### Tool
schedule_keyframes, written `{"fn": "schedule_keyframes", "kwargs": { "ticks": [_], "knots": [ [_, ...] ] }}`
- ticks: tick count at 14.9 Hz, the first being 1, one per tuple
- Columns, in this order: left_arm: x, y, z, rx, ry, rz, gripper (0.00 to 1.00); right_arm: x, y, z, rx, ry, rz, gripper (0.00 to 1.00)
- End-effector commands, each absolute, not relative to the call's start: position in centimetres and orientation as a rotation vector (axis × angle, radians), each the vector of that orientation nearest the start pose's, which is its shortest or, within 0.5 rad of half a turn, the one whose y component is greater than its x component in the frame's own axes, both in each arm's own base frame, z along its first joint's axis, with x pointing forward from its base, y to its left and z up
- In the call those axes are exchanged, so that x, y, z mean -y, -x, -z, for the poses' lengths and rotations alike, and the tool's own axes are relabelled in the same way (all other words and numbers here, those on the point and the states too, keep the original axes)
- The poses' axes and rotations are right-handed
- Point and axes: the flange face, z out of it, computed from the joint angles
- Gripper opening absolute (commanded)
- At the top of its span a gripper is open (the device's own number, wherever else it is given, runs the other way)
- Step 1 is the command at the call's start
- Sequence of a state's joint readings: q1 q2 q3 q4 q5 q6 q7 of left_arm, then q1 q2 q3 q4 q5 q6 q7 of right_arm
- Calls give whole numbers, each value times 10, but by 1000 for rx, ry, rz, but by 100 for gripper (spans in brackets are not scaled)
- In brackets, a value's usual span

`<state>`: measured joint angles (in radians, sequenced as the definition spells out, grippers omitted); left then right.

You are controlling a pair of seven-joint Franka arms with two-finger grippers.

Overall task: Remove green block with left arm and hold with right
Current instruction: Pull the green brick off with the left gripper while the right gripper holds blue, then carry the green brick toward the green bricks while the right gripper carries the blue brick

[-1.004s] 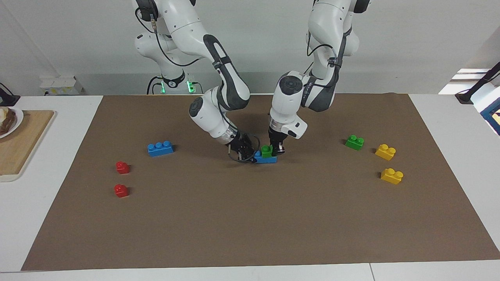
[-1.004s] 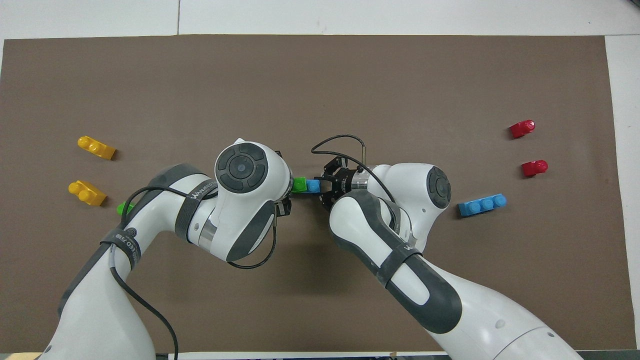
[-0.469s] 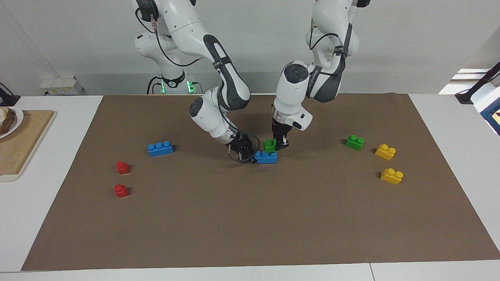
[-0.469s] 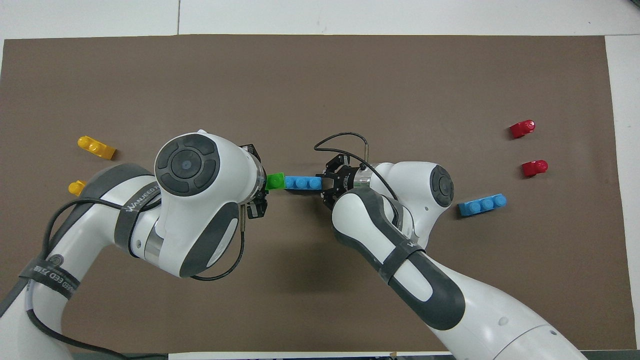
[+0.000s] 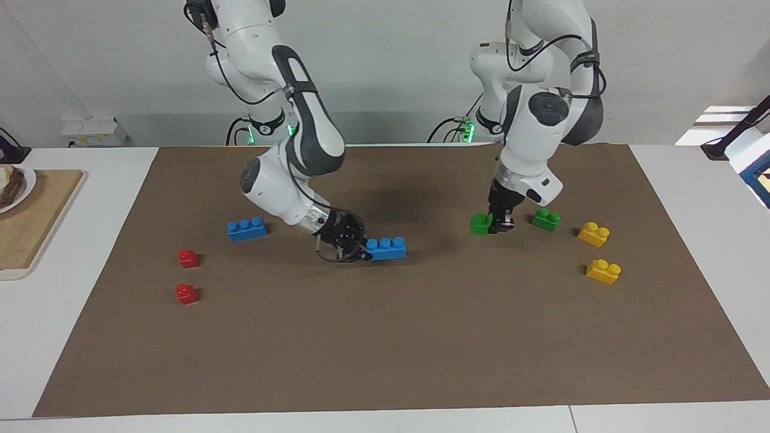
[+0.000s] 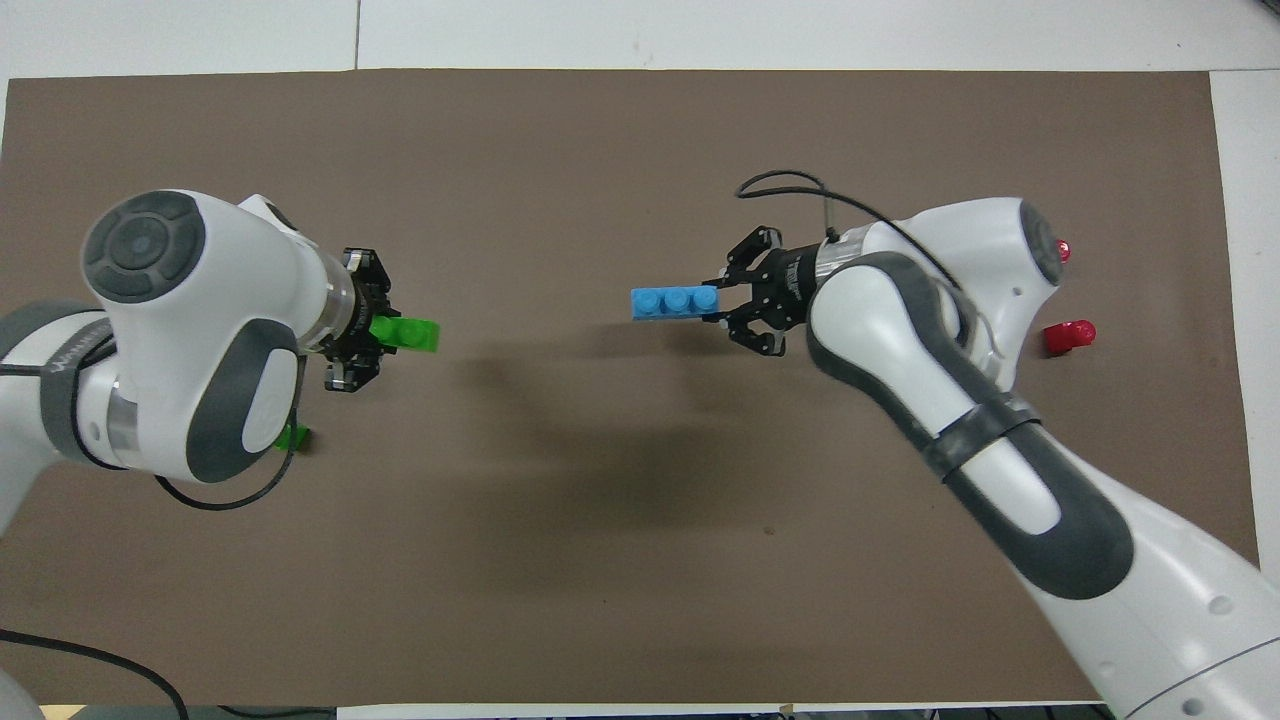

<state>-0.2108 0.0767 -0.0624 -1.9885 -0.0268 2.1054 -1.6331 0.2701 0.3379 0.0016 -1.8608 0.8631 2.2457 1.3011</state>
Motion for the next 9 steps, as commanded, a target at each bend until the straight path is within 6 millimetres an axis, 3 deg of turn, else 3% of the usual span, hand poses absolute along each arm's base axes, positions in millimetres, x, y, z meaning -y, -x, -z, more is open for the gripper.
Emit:
{"fn": "schedule_keyframes", "kwargs": {
  "ticks": [1,4,6,9],
  "knots": [
    [98,-554,-417,1907,2569,14,0,-134,-634,-370,-1800,1879,-597,0],
    [53,-564,-402,1827,2628,27,0,-55,-639,-370,-1761,1921,-609,0],
    [38,-571,-388,1816,2647,49,0,1,-636,-358,-1758,1937,-618,0],
    [29,-577,-374,1733,2705,56,0,56,-629,-342,-1704,2004,-603,0]
  ]
}}
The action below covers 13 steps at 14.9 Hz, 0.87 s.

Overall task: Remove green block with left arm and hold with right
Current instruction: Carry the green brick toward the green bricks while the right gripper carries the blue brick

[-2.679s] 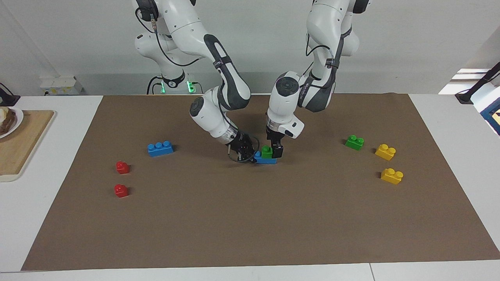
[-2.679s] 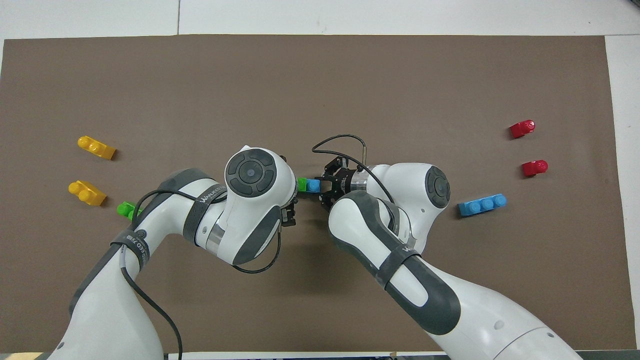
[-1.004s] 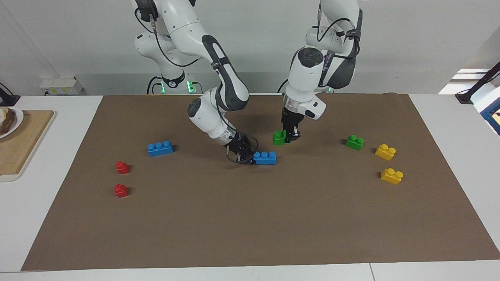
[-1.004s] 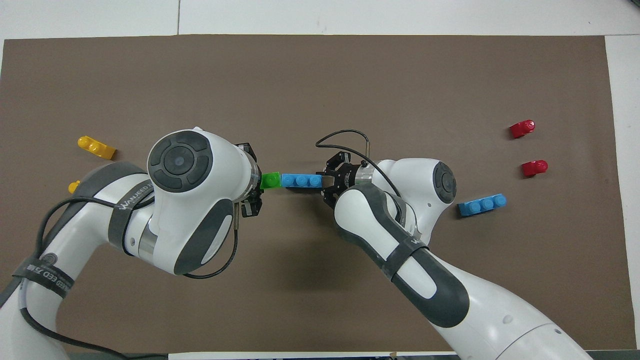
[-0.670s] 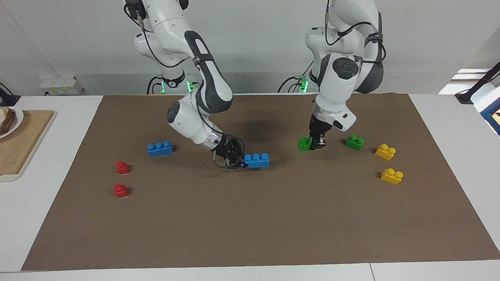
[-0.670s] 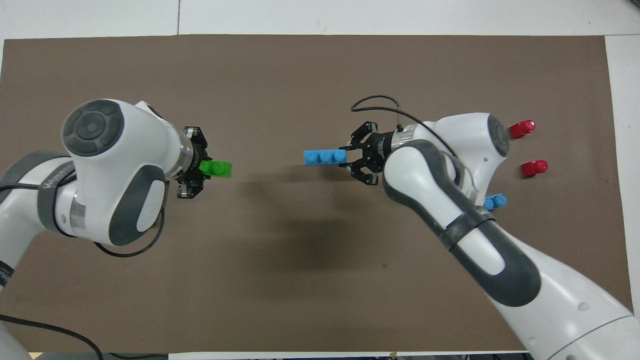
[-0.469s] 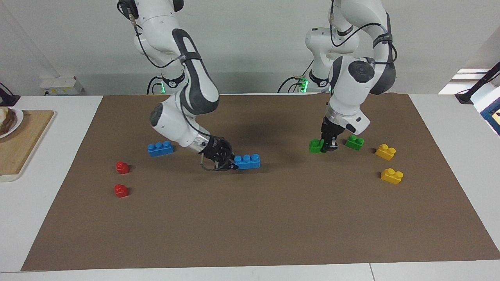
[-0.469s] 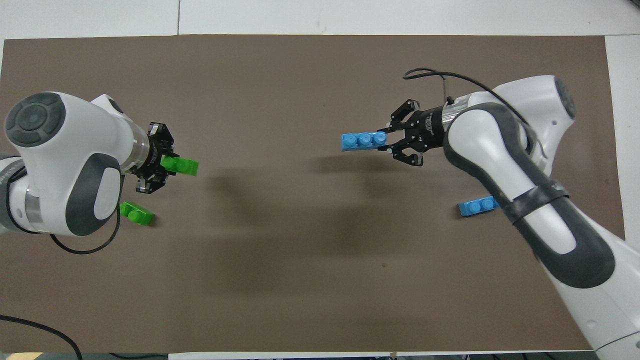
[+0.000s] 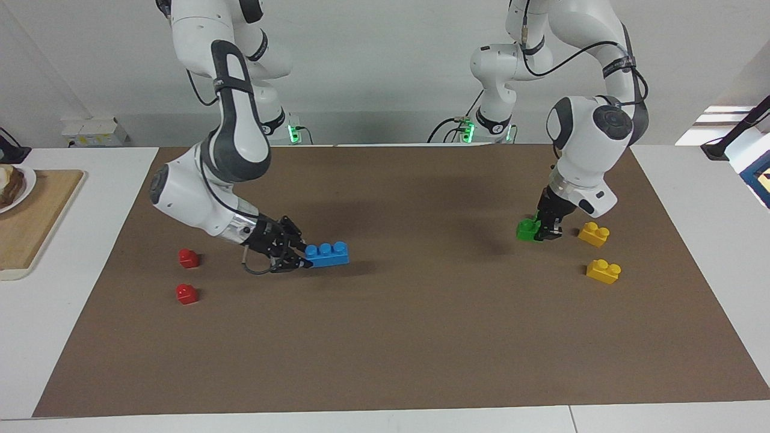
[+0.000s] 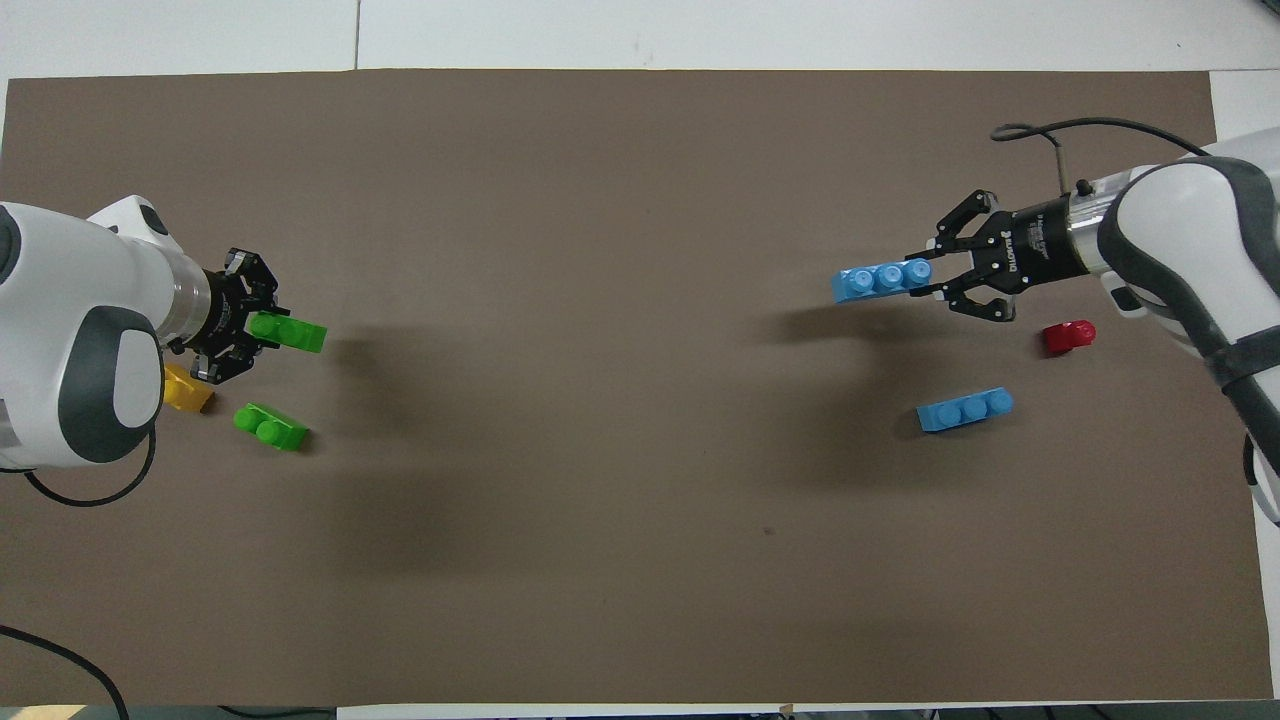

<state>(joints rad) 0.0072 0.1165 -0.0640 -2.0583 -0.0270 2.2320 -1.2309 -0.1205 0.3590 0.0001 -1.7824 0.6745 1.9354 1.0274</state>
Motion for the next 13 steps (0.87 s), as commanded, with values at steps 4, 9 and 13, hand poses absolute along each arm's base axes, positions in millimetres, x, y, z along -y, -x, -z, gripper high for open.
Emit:
{"fn": "schedule_keyframes", "kwargs": {
  "ticks": [4,9,13],
  "knots": [
    [16,-588,-348,1659,2754,60,0,94,-624,-324,-1683,2038,-594,0],
    [6,-594,-324,1614,2774,40,0,98,-618,-298,-1670,2049,-612,0],
    [4,-595,-311,1567,2797,31,0,99,-617,-289,-1683,2044,-599,0]
  ]
}}
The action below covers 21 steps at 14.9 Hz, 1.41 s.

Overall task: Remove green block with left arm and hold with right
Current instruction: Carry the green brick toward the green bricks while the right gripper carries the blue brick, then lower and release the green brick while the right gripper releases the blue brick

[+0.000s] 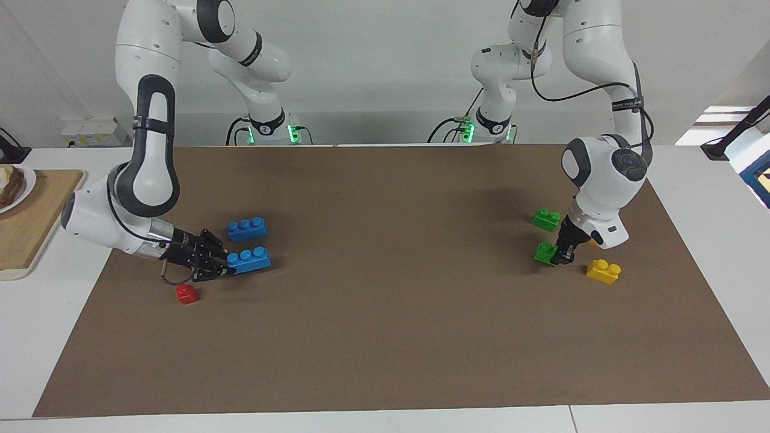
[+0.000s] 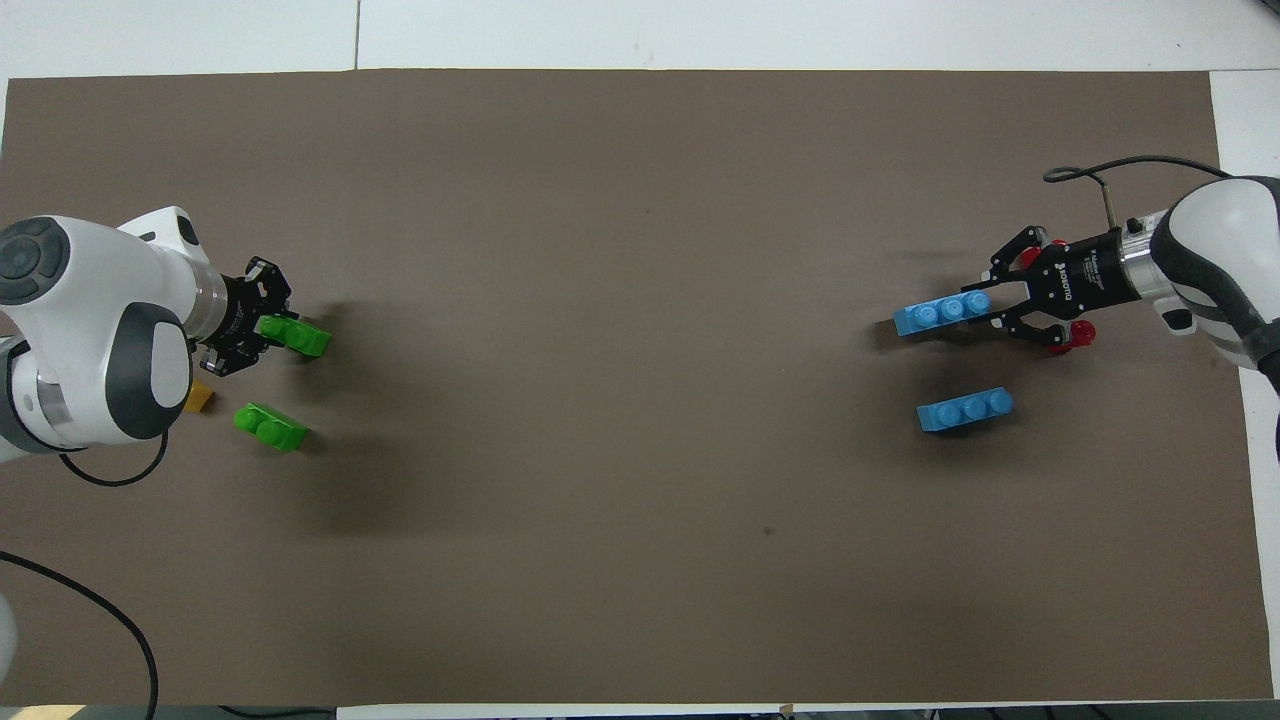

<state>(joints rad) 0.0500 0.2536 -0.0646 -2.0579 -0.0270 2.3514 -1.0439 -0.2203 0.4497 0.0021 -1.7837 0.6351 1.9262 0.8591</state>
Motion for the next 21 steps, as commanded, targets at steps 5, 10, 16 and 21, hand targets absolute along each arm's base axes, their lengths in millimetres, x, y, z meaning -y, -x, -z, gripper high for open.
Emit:
{"fn": "schedule_keyframes", "kwargs": {
  "ticks": [5,10,16,21],
  "knots": [
    [-11,-594,-309,1478,2840,23,93,93,-618,-282,-1695,2039,-576,0],
    [-9,-599,-332,1416,2885,75,100,93,-612,-271,-1718,2035,-559,0],
    [-3,-603,-394,1375,2906,95,100,98,-611,-272,-1724,2026,-546,0],
    [-1,-594,-469,1021,3034,106,100,100,-615,-281,-1715,2029,-530,93]
  ]
}}
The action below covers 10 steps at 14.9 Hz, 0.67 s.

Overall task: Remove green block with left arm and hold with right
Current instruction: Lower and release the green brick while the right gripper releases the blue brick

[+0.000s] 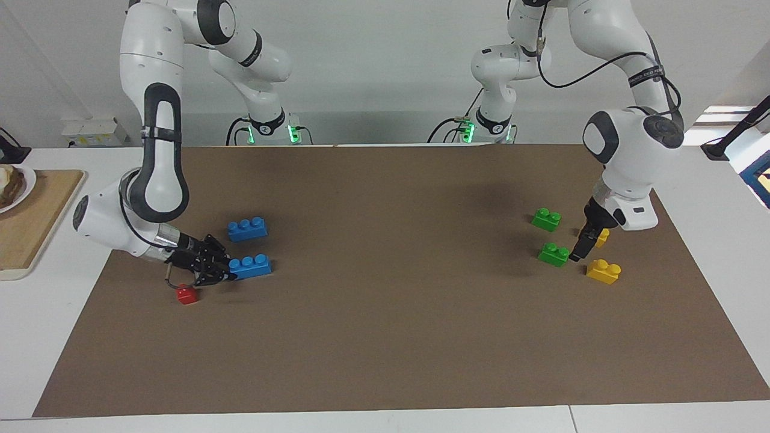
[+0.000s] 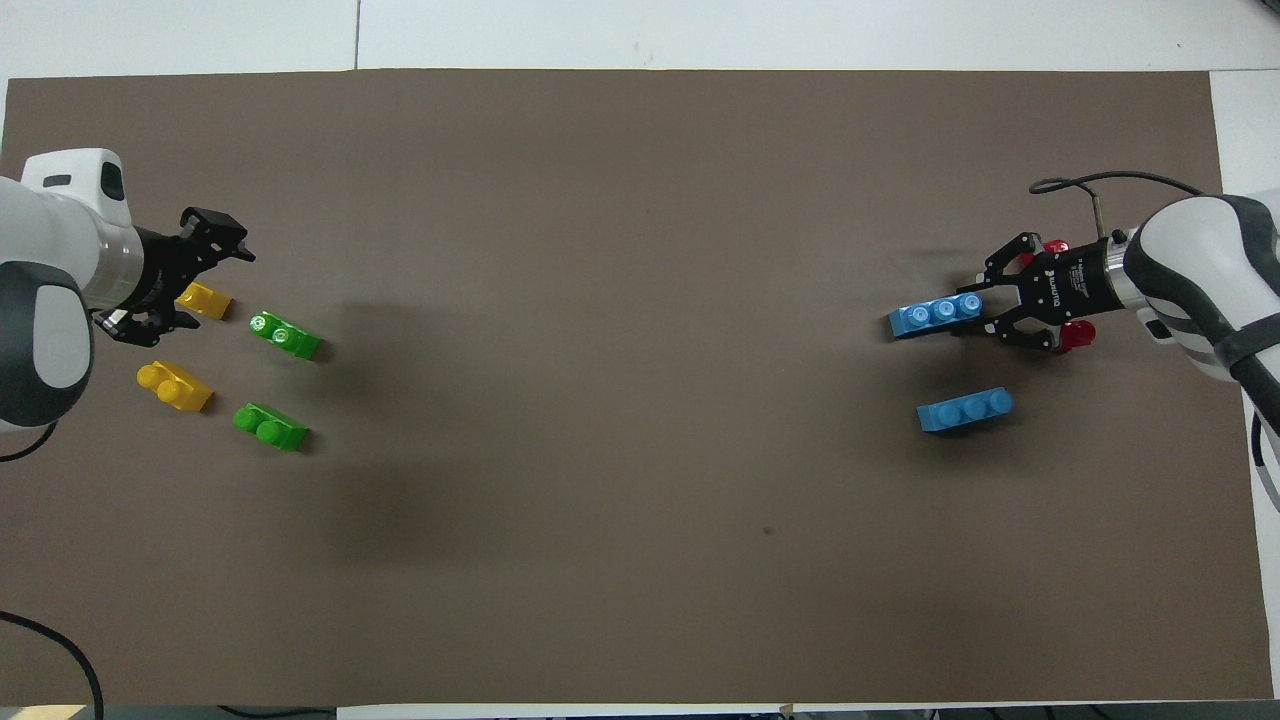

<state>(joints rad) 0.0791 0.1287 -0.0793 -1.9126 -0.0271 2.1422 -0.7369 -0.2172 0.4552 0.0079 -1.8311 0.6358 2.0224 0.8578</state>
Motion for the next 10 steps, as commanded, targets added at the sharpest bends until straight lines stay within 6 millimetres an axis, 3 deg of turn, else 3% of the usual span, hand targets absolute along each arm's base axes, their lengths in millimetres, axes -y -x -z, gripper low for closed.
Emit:
{"fn": "schedule_keyframes", "kwargs": {
  "ticks": [1,6,10],
  "knots": [
    [0,-594,-481,906,3066,99,100,98,-617,-289,-1711,2027,-529,95],
    [-1,-569,-538,501,3145,159,100,92,-615,-337,-1695,2018,-525,98],
    [4,-548,-560,291,3152,106,100,96,-607,-387,-1663,2045,-487,100]
  ]
}}
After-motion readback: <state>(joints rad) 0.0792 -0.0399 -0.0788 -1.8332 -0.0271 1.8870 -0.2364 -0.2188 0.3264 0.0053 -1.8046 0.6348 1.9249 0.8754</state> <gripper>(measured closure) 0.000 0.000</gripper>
